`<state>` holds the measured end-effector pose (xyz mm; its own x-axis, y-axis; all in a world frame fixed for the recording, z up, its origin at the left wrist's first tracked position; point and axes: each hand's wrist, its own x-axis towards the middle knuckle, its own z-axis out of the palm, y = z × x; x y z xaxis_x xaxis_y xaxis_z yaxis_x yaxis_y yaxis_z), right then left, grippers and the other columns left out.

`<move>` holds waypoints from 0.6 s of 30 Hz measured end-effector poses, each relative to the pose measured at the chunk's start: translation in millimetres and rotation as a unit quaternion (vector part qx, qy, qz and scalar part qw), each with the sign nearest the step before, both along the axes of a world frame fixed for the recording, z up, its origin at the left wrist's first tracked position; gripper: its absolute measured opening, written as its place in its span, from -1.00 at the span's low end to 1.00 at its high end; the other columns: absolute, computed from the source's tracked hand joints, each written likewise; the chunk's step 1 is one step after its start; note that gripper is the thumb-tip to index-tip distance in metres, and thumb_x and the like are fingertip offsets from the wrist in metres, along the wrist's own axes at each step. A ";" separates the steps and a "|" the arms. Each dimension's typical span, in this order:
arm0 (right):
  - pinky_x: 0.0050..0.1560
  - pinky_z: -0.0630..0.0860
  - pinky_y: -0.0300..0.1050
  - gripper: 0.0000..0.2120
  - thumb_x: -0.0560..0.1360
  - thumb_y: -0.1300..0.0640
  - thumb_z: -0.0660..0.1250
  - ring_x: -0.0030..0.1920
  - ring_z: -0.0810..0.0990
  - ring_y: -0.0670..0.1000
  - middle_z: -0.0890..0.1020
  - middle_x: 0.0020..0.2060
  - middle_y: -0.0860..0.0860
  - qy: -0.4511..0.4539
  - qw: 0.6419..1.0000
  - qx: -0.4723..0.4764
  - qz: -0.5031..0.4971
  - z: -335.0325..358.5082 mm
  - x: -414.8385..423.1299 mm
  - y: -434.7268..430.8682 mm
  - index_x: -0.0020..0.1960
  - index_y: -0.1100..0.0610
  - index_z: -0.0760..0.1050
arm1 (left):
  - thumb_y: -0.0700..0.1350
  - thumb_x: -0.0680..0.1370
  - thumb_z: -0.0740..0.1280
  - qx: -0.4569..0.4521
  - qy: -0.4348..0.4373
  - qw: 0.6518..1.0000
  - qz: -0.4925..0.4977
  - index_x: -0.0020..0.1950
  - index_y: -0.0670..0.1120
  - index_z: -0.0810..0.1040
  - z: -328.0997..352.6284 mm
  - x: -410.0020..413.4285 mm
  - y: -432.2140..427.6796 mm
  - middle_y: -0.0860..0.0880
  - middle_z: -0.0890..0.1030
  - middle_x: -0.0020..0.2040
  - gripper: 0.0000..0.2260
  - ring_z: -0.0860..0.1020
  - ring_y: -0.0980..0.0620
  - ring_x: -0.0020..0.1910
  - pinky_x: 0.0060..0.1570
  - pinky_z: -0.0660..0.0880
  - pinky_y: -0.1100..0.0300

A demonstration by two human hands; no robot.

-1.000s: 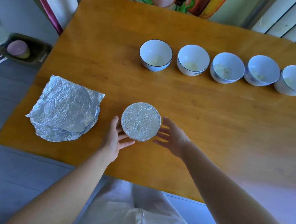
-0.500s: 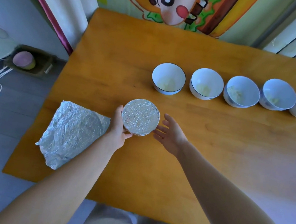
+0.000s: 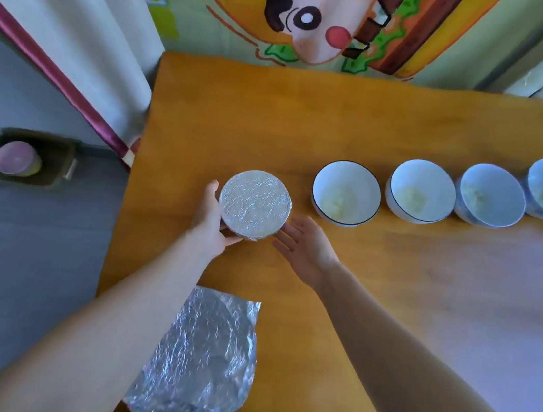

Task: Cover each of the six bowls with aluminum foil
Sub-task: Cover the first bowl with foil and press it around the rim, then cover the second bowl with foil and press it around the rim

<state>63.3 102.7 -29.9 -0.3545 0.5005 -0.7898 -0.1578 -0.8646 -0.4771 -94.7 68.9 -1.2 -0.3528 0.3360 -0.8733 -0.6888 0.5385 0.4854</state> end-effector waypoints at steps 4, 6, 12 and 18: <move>0.43 0.32 0.05 -0.79 0.59 0.25 0.02 0.16 0.51 0.08 0.57 0.09 0.09 0.012 1.000 0.009 -0.023 -1.4 -19.5 14.8 -0.15 0.14 0.36 | 0.22 0.62 0.17 0.032 -0.022 0.999 0.014 0.12 -0.05 0.48 -3.8 -17.5 16.6 -0.07 0.56 0.04 -0.64 0.54 -0.10 0.15 0.20 0.50 -0.22; 0.44 0.30 0.04 -0.80 0.59 0.27 0.02 0.22 0.49 0.08 0.56 0.09 0.07 0.022 0.999 0.009 -0.036 -3.2 -25.4 22.0 -0.15 0.14 0.36 | 0.21 0.62 0.18 0.052 -0.030 0.998 0.027 0.26 -0.04 0.43 -6.0 -22.4 23.2 -0.08 0.55 0.10 -0.62 0.54 -0.10 0.15 0.14 0.52 -0.20; 0.38 0.40 0.07 -0.85 0.62 0.20 0.10 0.30 0.51 0.12 0.49 0.32 0.19 -0.004 0.998 0.005 -0.063 -9.0 -14.3 21.6 0.00 0.17 0.43 | 0.14 0.64 0.19 0.027 0.079 0.996 0.021 0.32 0.01 0.41 -14.7 -10.2 21.4 -0.02 0.48 0.27 -0.68 0.47 -0.01 0.25 0.24 0.44 0.02; 0.06 0.61 0.01 -0.47 0.63 -0.04 0.21 0.05 0.65 0.18 0.49 0.25 0.26 -0.058 0.971 0.037 -0.229 -19.1 36.8 19.2 0.50 0.12 0.14 | -0.11 0.64 0.18 -0.038 0.176 0.984 -0.012 0.35 -0.15 0.43 -24.9 24.7 -12.6 -0.15 0.53 0.26 -0.70 0.51 -0.09 0.12 0.17 0.45 0.04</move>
